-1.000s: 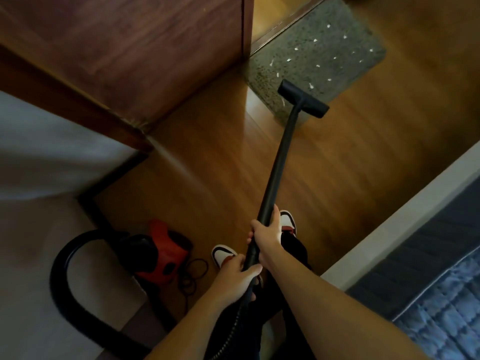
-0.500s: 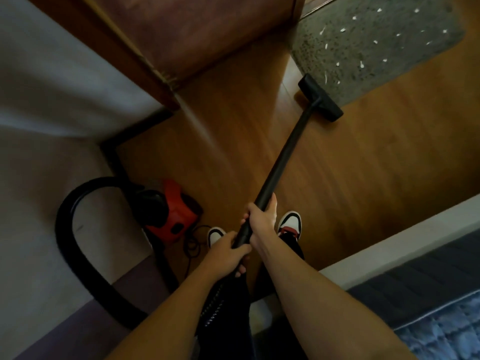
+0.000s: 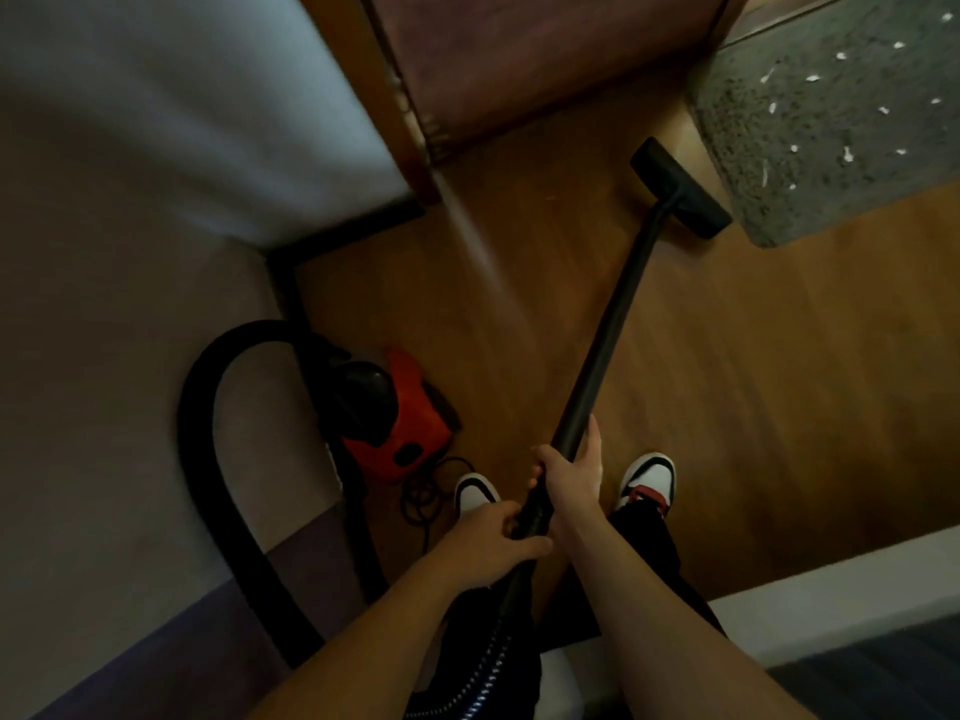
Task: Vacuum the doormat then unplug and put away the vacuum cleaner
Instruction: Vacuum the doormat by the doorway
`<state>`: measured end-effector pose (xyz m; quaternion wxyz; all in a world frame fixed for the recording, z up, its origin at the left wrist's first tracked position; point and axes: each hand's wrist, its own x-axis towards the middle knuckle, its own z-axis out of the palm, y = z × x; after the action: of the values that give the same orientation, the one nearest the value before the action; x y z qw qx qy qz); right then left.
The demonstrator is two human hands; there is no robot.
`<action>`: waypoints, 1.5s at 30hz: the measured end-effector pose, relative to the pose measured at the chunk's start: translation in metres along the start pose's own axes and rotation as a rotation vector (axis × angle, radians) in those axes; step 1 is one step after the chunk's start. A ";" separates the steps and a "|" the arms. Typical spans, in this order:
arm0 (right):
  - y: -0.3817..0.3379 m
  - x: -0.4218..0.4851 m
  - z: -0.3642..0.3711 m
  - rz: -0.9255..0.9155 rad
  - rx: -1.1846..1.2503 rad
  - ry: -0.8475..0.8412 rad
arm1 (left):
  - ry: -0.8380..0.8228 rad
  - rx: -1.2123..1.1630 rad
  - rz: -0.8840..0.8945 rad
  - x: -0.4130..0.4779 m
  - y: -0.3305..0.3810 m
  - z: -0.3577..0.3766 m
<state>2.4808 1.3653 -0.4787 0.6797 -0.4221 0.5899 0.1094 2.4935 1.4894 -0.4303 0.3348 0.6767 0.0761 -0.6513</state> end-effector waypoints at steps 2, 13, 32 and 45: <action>0.014 0.004 0.004 -0.023 -0.021 0.006 | -0.030 -0.040 0.000 0.005 -0.012 -0.006; 0.067 0.033 0.009 -0.052 -0.011 -0.006 | 0.284 -0.184 -0.084 0.055 -0.100 -0.046; 0.137 0.085 0.002 -0.165 -0.026 0.012 | 0.672 0.910 -0.091 0.134 -0.209 -0.054; 0.152 0.094 -0.004 -0.217 -0.005 -0.043 | 0.704 0.903 -0.048 0.173 -0.218 -0.059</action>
<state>2.4056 1.4236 -0.6307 0.6991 -0.4827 0.5255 0.0454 2.4487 1.6314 -0.6729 -0.0481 0.9268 -0.0876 -0.3621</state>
